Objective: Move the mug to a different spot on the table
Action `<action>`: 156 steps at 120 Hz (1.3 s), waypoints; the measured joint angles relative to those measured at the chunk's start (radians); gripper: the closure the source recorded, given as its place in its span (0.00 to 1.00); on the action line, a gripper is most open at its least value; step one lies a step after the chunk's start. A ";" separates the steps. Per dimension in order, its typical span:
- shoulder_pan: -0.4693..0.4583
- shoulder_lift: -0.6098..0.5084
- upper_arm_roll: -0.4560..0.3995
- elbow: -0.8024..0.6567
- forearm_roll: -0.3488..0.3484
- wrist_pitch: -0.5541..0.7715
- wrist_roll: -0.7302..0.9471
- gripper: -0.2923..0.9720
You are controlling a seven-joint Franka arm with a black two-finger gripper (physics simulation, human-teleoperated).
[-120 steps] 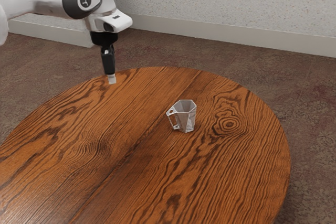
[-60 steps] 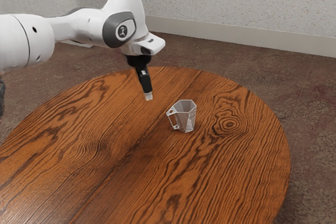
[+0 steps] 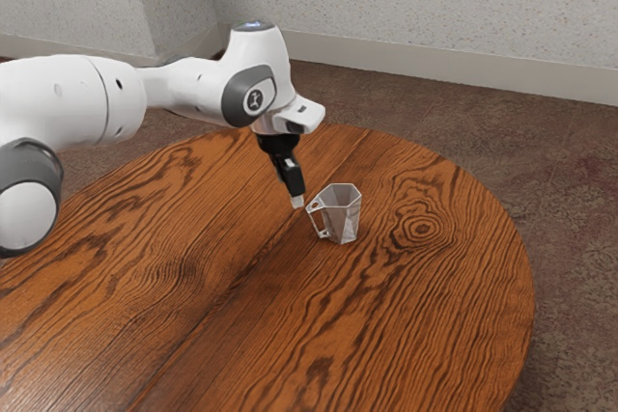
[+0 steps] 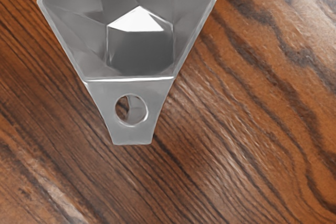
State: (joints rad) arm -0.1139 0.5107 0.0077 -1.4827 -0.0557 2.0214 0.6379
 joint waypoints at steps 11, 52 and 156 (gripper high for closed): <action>0.005 0.038 0.000 0.000 -0.001 0.041 0.009 0.23; 0.011 0.093 0.000 -0.022 -0.096 0.215 0.081 0.23; 0.005 0.165 0.000 -0.012 -0.156 0.283 0.167 0.68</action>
State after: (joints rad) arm -0.1085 0.6758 0.0076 -1.4945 -0.2114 2.3040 0.8047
